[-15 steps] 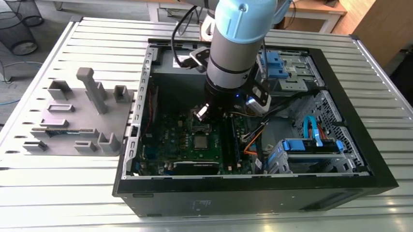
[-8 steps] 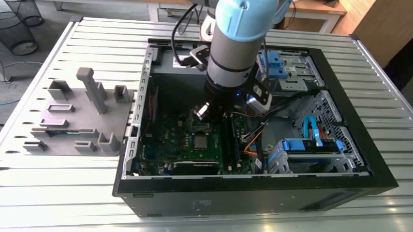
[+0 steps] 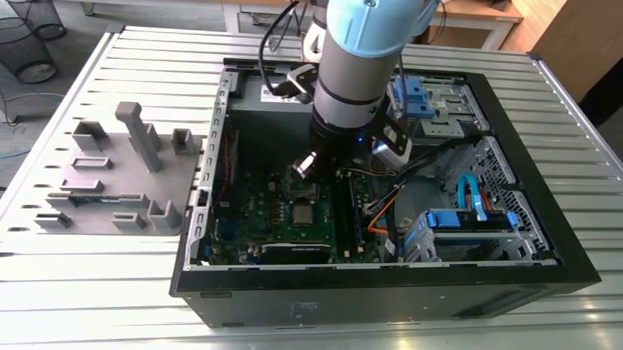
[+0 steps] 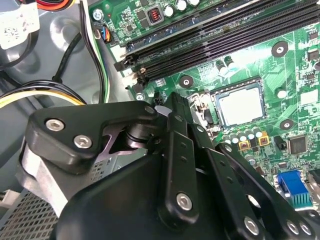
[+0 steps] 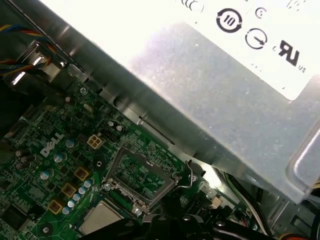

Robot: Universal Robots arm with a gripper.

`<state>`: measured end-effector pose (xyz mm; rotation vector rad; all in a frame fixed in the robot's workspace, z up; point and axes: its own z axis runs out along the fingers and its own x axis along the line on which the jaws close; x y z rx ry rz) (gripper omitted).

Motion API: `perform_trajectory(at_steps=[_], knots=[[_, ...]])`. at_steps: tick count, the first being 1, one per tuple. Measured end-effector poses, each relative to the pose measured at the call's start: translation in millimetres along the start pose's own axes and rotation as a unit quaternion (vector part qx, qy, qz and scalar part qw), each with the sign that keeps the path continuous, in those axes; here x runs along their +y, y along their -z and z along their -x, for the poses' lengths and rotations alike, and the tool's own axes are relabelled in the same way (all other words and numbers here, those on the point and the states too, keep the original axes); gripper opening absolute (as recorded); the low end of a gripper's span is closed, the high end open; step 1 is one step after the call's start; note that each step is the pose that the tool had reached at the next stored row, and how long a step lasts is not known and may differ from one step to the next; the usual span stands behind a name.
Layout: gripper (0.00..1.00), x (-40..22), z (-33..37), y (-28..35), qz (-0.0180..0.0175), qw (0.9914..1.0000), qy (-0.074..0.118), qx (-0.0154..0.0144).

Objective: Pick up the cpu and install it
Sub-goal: 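Close the cpu cover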

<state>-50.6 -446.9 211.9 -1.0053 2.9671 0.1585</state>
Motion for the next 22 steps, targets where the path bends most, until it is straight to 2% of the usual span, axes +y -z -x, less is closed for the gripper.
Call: perform_trajectory(at_steps=[7,10,14,17,22], knots=[[0.11,0.0,0.8,5.9,0.0018,1.00000,0.000,-0.0012],[0.11,-0.9,2.1,5.9,0.0025,1.00000,0.000,-0.0018],[0.11,-2.2,5.6,4.7,0.0026,0.99998,0.006,-0.0011],[0.11,-1.9,6.2,3.6,0.0030,0.99989,0.015,-0.0003],[0.11,-1.9,6.3,3.7,0.0030,0.99988,0.015,-0.0001]])
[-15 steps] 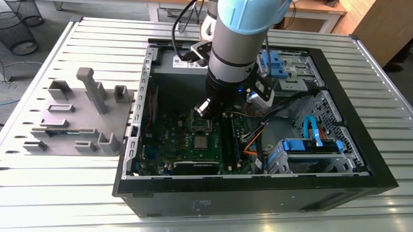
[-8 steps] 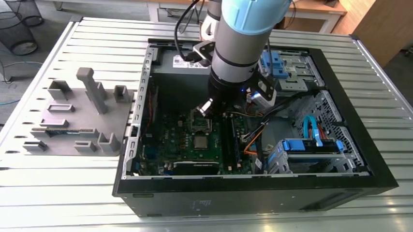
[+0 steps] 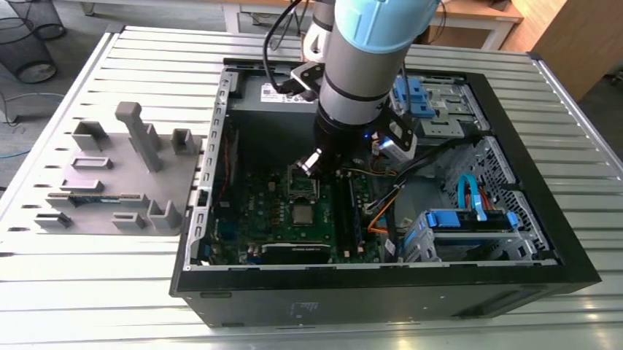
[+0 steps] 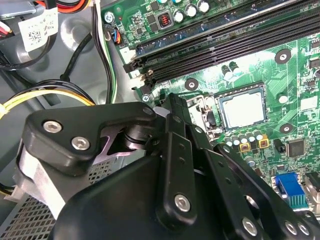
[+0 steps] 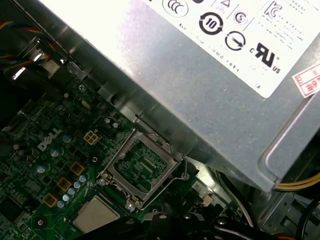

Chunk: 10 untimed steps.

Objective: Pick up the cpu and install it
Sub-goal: 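Close the cpu cover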

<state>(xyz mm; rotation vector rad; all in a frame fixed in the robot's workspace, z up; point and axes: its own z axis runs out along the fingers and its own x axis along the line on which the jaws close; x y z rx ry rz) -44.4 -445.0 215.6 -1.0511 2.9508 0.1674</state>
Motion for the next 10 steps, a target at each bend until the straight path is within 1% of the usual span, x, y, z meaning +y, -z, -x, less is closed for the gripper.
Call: perform_trajectory(at_steps=[6,10], knots=[[0.11,0.1,0.1,-0.1,0.0000,1.00000,0.000,0.0000],[0.11,3.4,2.8,-1.4,0.0001,1.00000,0.000,-0.0001]])
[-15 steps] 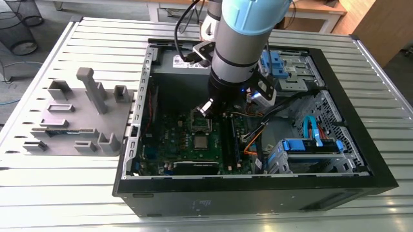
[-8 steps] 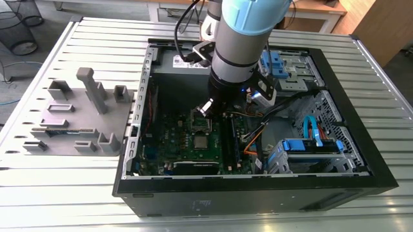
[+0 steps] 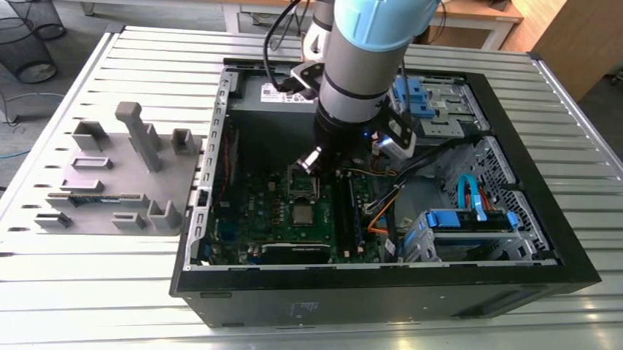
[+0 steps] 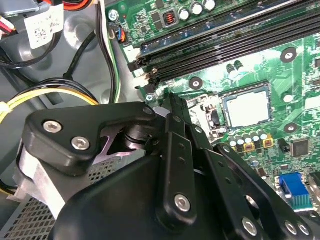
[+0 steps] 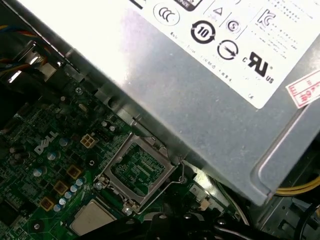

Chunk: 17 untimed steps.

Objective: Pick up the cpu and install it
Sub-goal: 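Close the cpu cover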

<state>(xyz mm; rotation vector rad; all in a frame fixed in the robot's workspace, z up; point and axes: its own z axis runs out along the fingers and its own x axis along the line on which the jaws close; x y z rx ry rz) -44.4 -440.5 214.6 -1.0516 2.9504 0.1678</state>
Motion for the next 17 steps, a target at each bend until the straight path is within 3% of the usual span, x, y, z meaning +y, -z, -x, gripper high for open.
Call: perform_trajectory(at_steps=[7,17], knots=[[0.11,4.0,3.6,-6.7,0.0003,1.00000,0.000,-0.0002],[0.11,5.9,1.4,-7.7,0.0001,1.00000,0.000,-0.0008]])
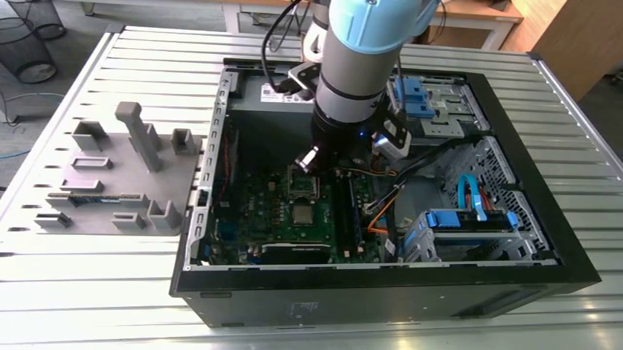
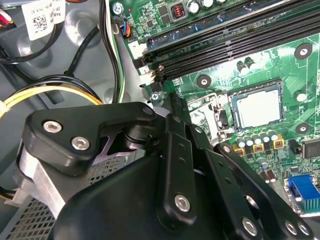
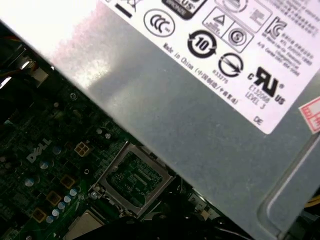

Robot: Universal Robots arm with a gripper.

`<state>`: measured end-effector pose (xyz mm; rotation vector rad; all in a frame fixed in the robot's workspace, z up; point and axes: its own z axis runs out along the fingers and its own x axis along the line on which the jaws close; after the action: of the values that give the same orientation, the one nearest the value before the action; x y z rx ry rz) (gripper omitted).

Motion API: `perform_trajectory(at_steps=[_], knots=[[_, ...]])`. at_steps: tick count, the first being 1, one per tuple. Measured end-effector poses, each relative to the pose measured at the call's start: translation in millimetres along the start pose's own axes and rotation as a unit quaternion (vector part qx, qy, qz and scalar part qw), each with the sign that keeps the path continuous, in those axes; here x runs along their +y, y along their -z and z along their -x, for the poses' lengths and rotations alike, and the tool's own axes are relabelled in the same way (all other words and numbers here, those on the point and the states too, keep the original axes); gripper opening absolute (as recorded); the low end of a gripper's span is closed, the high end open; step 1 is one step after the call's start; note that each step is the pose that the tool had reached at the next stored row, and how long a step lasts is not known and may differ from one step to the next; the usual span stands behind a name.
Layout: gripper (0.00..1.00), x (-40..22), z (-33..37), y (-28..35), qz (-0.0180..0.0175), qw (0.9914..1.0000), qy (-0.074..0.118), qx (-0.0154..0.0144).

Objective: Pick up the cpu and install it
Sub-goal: 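Close the cpu cover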

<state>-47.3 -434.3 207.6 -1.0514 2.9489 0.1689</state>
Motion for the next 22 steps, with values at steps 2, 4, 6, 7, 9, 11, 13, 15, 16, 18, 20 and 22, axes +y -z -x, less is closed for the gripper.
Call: perform_trajectory(at_steps=[2,4,6,7,9,11,13,15,16,18,20,22], knots=[[0.11,0.0,-0.1,-1.2,-0.0001,1.00000,0.000,-0.0006],[0.11,0.0,-0.4,-2.3,0.0002,1.00000,0.000,-0.0019],[0.11,0.3,-0.7,-3.1,0.0016,0.99999,0.000,-0.0047],[0.11,0.5,-1.1,-3.5,0.0026,0.99998,0.000,-0.0063],[0.11,1.4,-2.2,-3.6,0.0042,0.99995,0.001,-0.0090],[0.11,2.6,-3.6,-3.8,0.0050,0.99992,0.001,-0.0111],[0.11,3.7,-5.0,-3.8,0.0053,0.99990,0.001,-0.0130],[0.11,4.7,-6.1,-3.9,0.0055,0.99988,0.001,-0.0146],[0.11,5.0,-6.4,-3.9,0.0057,0.99987,0.001,-0.0151],[0.11,5.0,-6.6,-3.9,0.0062,0.99986,0.001,-0.0157],[0.11,5.1,-6.6,-3.4,0.0071,0.99984,0.001,-0.0166],[0.11,5.3,-6.6,-1.9,0.0075,0.99983,0.001,-0.0169]])
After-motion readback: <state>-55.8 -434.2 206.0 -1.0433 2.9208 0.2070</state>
